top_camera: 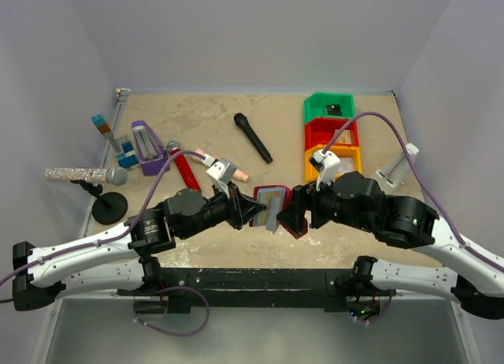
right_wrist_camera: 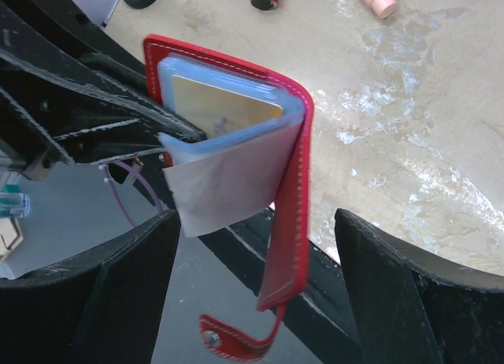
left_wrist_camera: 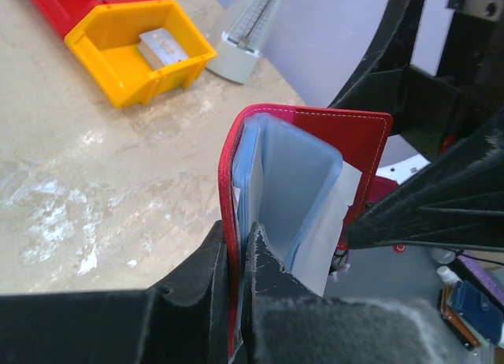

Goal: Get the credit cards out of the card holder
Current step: Open the card holder at the center of the board.

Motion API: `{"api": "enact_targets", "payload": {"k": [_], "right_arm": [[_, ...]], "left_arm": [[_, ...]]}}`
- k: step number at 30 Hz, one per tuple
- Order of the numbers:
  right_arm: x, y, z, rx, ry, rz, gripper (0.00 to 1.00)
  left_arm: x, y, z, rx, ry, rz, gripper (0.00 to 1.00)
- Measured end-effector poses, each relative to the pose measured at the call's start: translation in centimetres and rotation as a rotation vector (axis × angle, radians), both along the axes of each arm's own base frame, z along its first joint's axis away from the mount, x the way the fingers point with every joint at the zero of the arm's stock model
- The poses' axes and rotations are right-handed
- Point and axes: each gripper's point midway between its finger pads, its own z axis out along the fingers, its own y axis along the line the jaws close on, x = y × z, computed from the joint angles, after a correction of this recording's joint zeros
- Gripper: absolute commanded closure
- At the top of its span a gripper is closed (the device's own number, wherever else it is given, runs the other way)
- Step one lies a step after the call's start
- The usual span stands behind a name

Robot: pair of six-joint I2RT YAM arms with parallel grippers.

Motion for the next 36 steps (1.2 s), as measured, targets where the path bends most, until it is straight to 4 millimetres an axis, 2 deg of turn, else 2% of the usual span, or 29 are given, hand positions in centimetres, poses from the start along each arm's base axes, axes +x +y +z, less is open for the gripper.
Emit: {"api": "enact_targets", "payload": {"k": [5, 9, 13, 16, 21, 29, 36], "right_arm": [[0.0, -0.5, 0.5, 0.019, -0.014, -0.011, 0.06], [0.5, -1.1, 1.5, 0.029, -0.036, -0.043, 0.06], [2.0, -1.1, 2.5, 0.014, -0.05, -0.09, 0.09], [3.1, -0.9, 1.7, -0.022, -0.037, -0.114, 0.11], [4.4, -0.5, -1.1, -0.102, 0.014, -0.11, 0.16], [3.1, 0.8, -3.4, -0.072, 0.084, 0.009, 0.38], [1.2, 1.6, -5.3, -0.022, 0.135, 0.106, 0.57]], "left_arm": [[0.7, 0.3, -2.0, 0.14, 0.024, 0.057, 1.0], [1.5, 1.1, -3.5, 0.267, 0.039, 0.123, 1.0], [1.7, 1.0, -3.5, 0.347, 0.031, 0.151, 1.0], [1.4, 1.1, -3.4, 0.364, 0.028, 0.149, 1.0], [1.2, 1.2, -3.0, 0.36, 0.021, 0.138, 1.0], [0.5, 1.9, -0.6, 0.264, 0.003, 0.118, 1.0], [0.3, 2.8, 0.1, 0.182, -0.017, 0.12, 1.0]]}}
